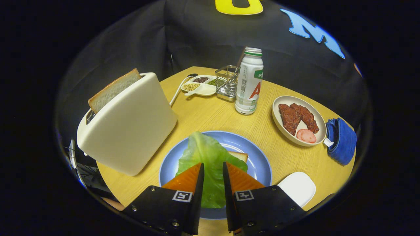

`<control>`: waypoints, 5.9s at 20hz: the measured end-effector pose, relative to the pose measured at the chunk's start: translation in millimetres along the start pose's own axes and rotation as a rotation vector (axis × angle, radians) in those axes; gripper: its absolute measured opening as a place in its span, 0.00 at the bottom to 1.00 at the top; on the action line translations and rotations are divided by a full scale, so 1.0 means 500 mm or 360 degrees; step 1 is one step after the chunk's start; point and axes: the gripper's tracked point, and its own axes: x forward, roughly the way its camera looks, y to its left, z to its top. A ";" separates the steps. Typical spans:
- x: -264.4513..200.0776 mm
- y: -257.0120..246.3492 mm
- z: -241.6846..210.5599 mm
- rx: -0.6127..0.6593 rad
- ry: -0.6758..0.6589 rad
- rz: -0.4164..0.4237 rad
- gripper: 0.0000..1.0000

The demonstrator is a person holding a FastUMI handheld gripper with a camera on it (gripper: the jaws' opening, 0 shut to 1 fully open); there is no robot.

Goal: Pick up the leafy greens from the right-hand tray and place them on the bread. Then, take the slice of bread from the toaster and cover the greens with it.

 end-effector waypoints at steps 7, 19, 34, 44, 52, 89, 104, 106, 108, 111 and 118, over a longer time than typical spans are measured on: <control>-0.045 0.016 0.000 0.0039 -0.0149 0.0013 0.33; -0.173 0.189 0.098 -0.0111 -0.0896 -0.0027 0.33; -0.142 0.397 0.167 -0.0149 -0.1129 -0.0002 0.33; -0.092 0.383 0.222 -0.0072 -0.1091 -0.0221 0.33; -0.077 0.392 0.229 -0.0004 -0.1078 -0.0313 0.14; -0.348 0.279 0.243 0.0005 -0.1357 -0.0238 0.06; -0.257 0.175 0.096 0.0083 -0.1116 -0.0205 0.06; -0.249 0.157 0.074 0.0162 -0.1152 -0.0177 0.06; -0.244 0.128 0.060 0.0177 -0.1161 -0.0226 0.06; -0.222 0.111 0.052 0.0237 -0.1130 -0.0210 0.06; -0.185 0.110 0.042 0.0290 -0.1093 -0.0182 0.06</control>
